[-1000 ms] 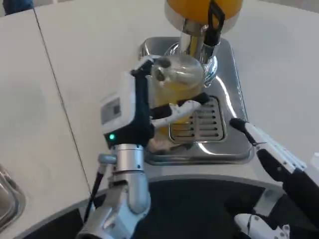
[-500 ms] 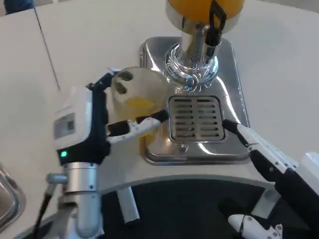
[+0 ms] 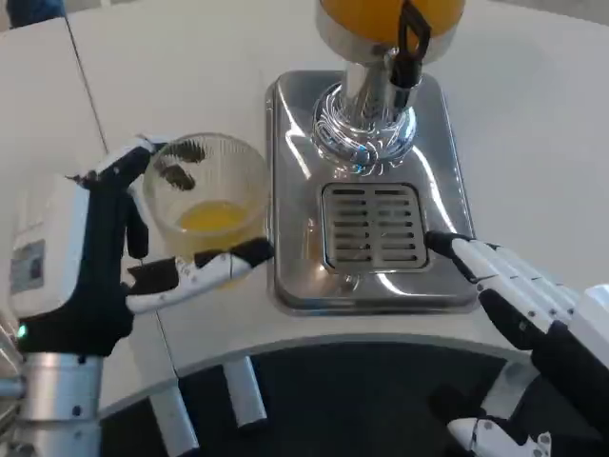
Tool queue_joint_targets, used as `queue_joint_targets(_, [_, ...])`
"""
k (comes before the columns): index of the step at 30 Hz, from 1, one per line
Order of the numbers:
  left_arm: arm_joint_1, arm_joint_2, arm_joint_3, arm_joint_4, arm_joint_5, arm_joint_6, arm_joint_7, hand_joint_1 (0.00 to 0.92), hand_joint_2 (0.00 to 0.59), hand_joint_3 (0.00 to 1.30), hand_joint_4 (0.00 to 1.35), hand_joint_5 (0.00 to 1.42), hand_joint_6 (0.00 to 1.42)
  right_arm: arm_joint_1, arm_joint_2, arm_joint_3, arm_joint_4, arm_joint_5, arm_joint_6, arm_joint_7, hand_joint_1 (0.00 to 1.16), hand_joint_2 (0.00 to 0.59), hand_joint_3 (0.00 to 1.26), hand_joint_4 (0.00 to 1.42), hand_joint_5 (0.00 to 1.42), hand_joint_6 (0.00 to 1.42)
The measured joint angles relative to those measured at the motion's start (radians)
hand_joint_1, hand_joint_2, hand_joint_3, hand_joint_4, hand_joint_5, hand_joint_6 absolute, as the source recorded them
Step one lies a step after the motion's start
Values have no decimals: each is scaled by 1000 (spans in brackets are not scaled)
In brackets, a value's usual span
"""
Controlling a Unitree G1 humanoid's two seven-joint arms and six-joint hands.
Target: Grasp the cup under the faucet to collect the drink, then remove the cup.
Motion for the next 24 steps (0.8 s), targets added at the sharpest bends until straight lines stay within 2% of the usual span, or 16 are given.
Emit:
queue_joint_targets(4, [69,4,61,-74,-31,-32,-55,787,0,1099,1148,1262,1424,9,-23,-36,-1,3,-23,9,307,453,1,0,0,47])
queue_joint_targets(8, [159,4,112,-177,-64,-72,-105,787,0,1099,1148,1262,1424,37,-36,-76,-5,0,-88,12,289,480,0,0,0,17])
queue_joint_targets(11, [220,0,129,-242,-75,-104,-144,787,0,1099,1135,1262,1424,60,-35,-107,-7,-19,-158,7,278,484,0,0,0,3])
queue_joint_targets(16, [300,-18,139,-316,-97,-145,-194,787,0,1099,1134,1262,1424,139,28,-167,-11,-55,-305,-56,276,491,0,0,0,0])
queue_joint_targets(17, [318,-23,141,-330,-99,-156,-205,787,0,1099,1134,1262,1424,165,46,-187,-11,-61,-354,-75,276,493,0,0,0,0])
queue_joint_targets(24, [391,-48,149,-371,-99,-239,-231,787,0,1099,1134,1262,1424,225,79,-229,7,-65,-500,-104,261,508,0,0,0,0])
